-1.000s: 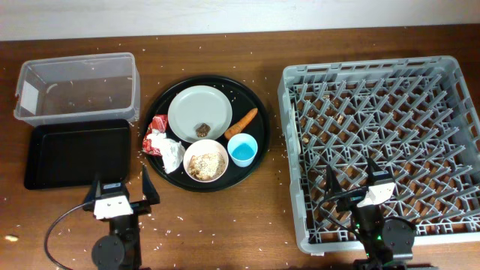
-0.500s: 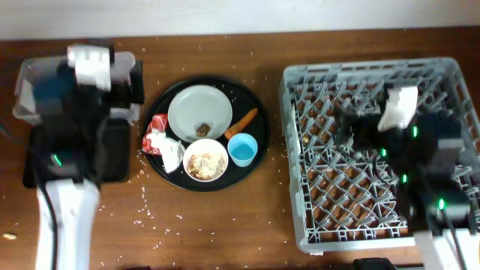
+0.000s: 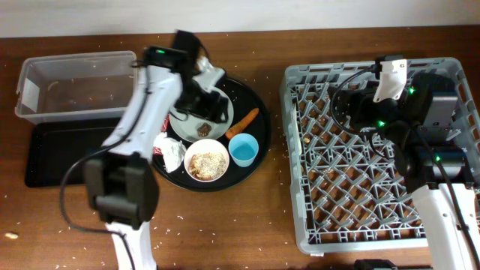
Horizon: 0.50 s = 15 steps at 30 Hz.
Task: Sort waste into correct bins and load items into the dishwasher rack
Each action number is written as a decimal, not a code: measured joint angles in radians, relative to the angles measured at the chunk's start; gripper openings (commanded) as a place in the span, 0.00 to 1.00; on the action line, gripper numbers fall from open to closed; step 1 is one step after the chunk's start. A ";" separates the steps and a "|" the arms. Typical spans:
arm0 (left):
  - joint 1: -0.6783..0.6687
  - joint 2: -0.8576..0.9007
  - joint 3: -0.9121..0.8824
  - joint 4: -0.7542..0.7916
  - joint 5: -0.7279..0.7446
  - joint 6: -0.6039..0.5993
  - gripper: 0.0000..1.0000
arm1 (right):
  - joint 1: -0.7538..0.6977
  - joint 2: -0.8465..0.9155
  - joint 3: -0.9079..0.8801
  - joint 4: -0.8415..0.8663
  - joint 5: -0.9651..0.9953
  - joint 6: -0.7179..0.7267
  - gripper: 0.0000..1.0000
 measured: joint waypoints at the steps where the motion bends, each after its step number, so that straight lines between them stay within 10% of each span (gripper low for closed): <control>1: -0.039 0.033 0.000 -0.012 -0.025 0.000 0.78 | 0.000 0.000 0.000 -0.002 0.006 0.000 0.91; 5: -0.121 0.043 0.000 -0.010 -0.068 0.003 0.73 | 0.017 0.016 0.001 -0.039 0.015 0.000 0.80; 11: -0.085 0.043 0.000 -0.159 -0.090 0.014 0.39 | 0.301 0.170 0.001 0.004 0.093 0.020 0.78; 15: -0.112 0.043 -0.016 -0.110 -0.093 0.017 0.39 | 0.271 0.177 0.001 0.005 0.134 0.023 0.79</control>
